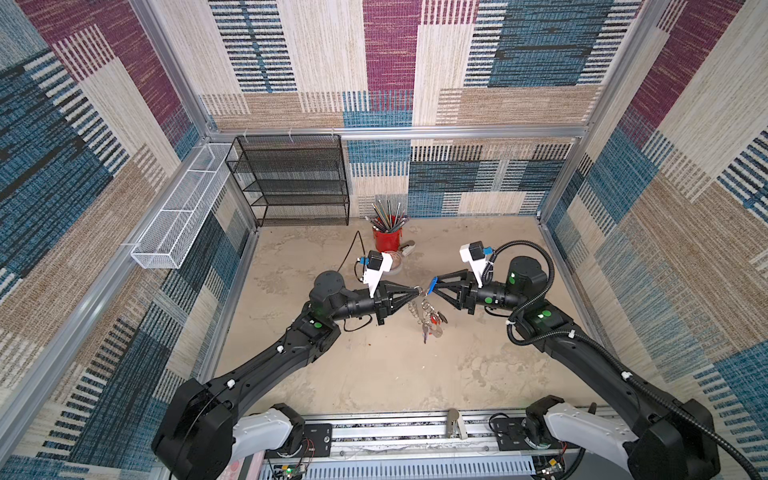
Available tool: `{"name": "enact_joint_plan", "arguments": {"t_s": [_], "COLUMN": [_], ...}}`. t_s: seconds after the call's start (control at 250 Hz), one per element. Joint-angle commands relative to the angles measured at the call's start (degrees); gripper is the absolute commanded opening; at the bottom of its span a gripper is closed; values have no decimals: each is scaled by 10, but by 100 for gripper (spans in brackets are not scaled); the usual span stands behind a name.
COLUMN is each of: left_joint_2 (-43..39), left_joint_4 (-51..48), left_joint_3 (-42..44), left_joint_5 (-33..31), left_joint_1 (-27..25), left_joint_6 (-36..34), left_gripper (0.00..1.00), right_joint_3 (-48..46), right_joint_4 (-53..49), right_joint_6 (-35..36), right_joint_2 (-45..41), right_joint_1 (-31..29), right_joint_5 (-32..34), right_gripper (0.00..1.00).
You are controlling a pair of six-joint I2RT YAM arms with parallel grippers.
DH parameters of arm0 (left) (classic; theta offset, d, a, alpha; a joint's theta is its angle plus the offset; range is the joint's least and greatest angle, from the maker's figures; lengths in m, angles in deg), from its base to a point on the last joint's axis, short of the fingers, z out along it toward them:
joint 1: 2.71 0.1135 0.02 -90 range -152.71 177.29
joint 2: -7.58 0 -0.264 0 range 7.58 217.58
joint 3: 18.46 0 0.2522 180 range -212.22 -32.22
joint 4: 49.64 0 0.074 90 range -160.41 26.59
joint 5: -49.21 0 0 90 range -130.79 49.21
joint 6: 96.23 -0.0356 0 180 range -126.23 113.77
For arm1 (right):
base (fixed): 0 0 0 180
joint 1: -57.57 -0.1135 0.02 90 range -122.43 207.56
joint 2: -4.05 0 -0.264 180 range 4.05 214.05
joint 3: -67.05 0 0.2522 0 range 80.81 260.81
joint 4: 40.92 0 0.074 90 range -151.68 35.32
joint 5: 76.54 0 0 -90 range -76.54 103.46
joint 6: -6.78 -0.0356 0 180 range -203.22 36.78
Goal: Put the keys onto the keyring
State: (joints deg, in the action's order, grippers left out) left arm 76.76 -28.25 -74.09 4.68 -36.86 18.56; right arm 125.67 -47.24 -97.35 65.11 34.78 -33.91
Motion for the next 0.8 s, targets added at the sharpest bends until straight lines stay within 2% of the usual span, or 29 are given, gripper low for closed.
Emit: {"name": "enact_joint_plan", "arguments": {"t_s": [0.0,0.12,0.684,0.796], "left_joint_2": [0,0,2,1], "left_joint_4": [31,29,32,35], "left_joint_3": [-5,-3,-7,-8], "left_joint_5": [13,15,15,21], "left_joint_1": [1,0,0,0], "left_joint_6": [-7,-8,-13,-8], "left_gripper": [0,0,0,0], "right_joint_3": [12,15,38,37], "right_joint_4": [1,21,-26,-25], "right_joint_6": [-1,-4,15,16], "right_joint_2": [-8,-8,-33,-42], "right_joint_1": [0,-3,9,15], "right_joint_5": [-6,-30,184,188], "right_gripper": [46,47,59,62]}}
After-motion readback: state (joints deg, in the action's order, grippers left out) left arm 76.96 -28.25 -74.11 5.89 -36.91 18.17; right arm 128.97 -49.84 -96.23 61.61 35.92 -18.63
